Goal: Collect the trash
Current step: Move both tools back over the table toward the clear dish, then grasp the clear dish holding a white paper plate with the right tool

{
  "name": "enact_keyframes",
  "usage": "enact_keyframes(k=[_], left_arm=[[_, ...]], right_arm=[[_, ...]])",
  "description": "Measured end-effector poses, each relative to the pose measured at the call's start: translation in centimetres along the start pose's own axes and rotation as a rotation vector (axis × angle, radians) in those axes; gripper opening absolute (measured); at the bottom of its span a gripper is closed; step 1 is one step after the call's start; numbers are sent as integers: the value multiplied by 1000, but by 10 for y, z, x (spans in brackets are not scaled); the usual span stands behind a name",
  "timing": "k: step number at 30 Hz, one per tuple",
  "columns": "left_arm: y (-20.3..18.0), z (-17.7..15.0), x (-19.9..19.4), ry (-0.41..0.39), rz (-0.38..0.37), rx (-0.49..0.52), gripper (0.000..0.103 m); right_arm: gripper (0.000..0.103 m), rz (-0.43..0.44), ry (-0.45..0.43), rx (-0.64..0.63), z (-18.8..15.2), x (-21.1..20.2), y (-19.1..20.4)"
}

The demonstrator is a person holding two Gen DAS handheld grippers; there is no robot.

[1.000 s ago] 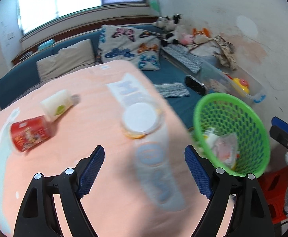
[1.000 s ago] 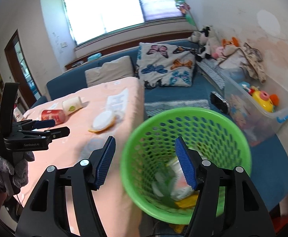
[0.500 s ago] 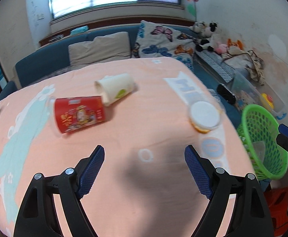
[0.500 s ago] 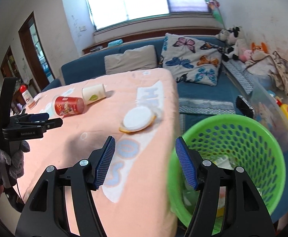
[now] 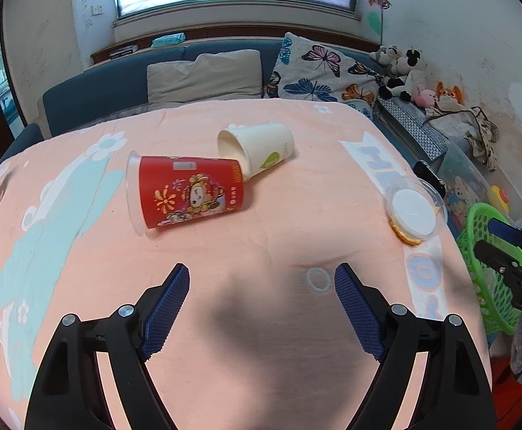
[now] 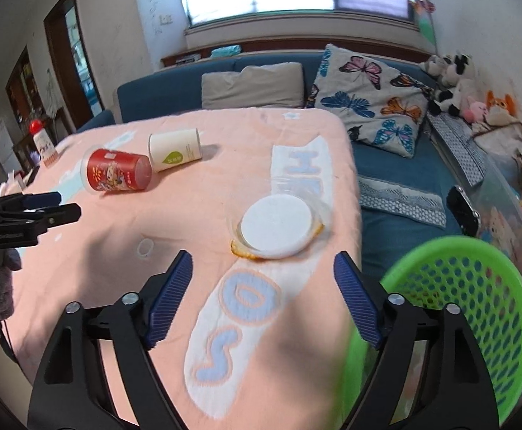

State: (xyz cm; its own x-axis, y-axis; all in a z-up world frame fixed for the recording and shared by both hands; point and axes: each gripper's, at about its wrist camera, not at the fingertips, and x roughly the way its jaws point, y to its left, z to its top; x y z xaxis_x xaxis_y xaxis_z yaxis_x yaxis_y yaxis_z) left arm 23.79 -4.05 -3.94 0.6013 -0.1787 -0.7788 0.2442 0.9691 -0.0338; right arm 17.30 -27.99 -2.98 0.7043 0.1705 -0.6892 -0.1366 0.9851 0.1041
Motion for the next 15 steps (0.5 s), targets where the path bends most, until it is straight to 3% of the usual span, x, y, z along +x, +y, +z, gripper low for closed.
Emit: enact_keyframes(k=[15], left_arm=[[14, 3, 22, 31, -14, -20, 80]], right_arm=[[94, -56, 77, -140, 20, 76, 6]])
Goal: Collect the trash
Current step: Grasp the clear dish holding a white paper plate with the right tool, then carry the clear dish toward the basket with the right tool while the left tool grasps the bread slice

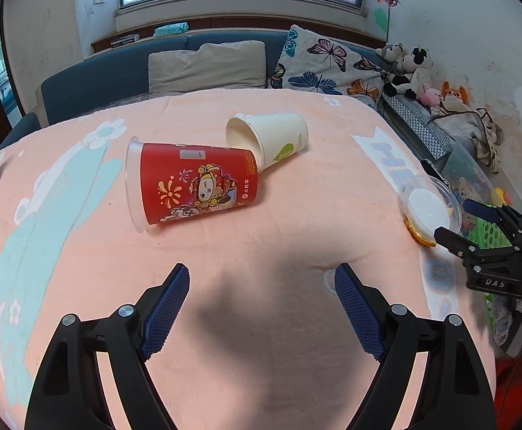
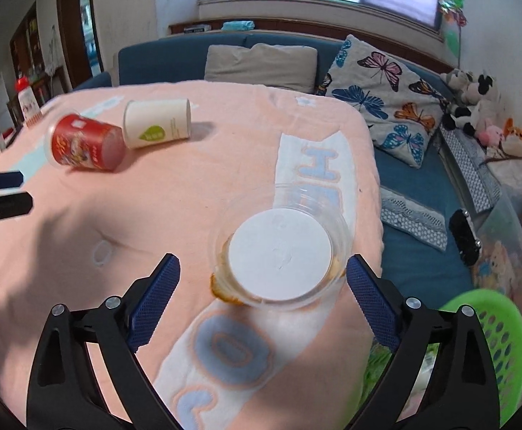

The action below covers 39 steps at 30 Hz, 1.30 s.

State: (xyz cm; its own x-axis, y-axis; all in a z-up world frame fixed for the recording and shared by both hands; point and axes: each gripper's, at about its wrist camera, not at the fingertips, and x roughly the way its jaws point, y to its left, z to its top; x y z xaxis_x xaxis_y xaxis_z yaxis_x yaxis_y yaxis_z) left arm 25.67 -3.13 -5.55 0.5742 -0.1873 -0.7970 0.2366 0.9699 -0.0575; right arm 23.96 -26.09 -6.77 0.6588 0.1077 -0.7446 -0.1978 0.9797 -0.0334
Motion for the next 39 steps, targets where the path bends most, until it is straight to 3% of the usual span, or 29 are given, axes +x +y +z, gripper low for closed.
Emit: enact_keyframes(k=[18, 30, 39], left_arm=[[-13, 4, 21, 28, -23, 8, 80], [-43, 10, 26, 24, -48, 39, 80], [-97, 17, 34, 15, -154, 145, 80]], right_arm=[[91, -41, 15, -17, 1, 25, -7], [91, 13, -65, 106, -10, -20, -29], [91, -8, -96, 140, -31, -61, -48]])
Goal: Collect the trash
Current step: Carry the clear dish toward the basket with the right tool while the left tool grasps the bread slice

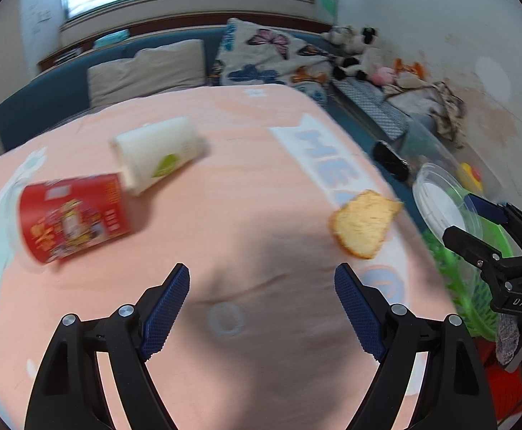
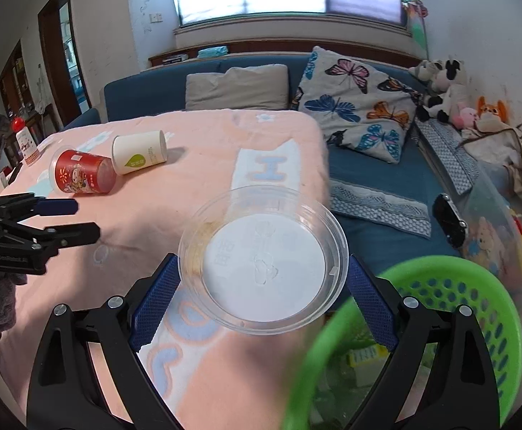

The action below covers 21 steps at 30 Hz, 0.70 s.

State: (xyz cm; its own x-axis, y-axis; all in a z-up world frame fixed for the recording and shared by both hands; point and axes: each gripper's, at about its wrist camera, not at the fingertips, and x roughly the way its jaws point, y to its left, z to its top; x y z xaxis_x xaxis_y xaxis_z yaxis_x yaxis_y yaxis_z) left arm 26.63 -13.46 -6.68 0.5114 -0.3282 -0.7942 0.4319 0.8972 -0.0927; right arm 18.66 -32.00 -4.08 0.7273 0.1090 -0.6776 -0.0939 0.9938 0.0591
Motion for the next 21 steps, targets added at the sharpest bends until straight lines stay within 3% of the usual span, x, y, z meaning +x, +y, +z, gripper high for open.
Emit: enact_keyframes(k=[11, 21], left_arm=[[-58, 15, 41, 42, -82, 190, 89], [-80, 27, 84, 77, -52, 293, 90]], right_arm=[[91, -40, -8, 52, -22, -30, -30], [91, -73, 4, 107, -39, -40, -56]])
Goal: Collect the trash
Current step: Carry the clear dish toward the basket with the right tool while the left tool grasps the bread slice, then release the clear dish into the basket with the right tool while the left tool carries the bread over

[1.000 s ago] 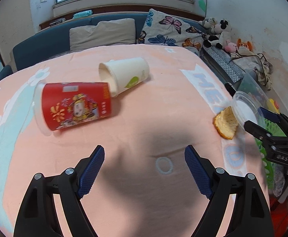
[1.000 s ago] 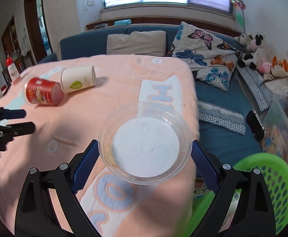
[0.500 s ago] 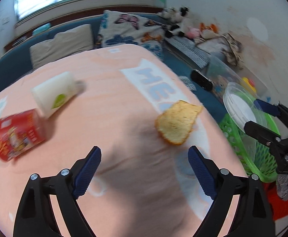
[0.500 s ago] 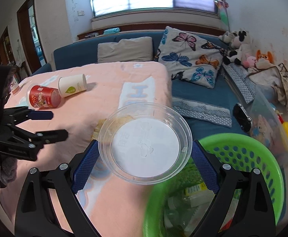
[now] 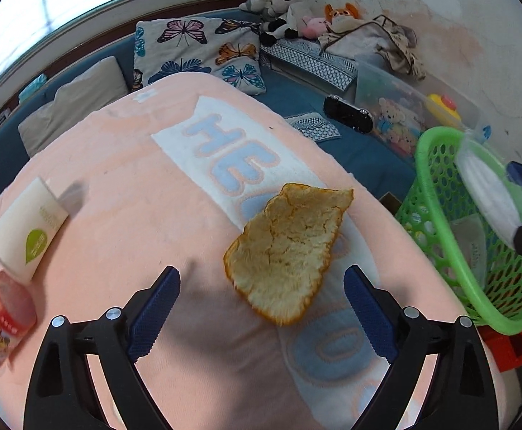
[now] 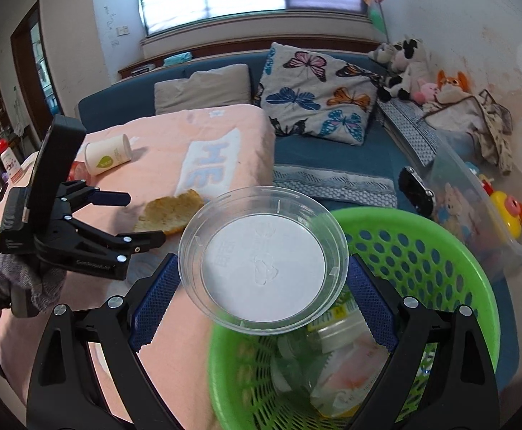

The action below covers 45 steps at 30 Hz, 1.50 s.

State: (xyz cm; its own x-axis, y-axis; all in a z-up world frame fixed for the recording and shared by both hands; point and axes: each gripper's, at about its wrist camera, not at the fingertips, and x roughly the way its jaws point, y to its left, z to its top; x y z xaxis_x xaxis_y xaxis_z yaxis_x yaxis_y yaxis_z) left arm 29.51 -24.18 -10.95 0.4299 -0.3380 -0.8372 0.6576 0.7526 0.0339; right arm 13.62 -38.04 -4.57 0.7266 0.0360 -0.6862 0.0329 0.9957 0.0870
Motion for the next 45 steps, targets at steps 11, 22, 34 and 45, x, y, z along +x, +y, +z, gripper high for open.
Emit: enact_keyframes(k=[11, 22, 34, 45], left_arm=[[0, 8, 21, 5, -6, 3, 84], [-13, 8, 14, -25, -27, 33, 54], [-13, 6, -5, -41, -34, -19, 28], [-10, -5, -25, -67, -66, -51, 27]], right_arm=[[91, -38, 23, 52, -17, -4, -24], [91, -100, 46, 126, -40, -17, -56], [91, -147, 50, 168, -58, -35, -76], [92, -152, 90, 214, -77, -33, -88]])
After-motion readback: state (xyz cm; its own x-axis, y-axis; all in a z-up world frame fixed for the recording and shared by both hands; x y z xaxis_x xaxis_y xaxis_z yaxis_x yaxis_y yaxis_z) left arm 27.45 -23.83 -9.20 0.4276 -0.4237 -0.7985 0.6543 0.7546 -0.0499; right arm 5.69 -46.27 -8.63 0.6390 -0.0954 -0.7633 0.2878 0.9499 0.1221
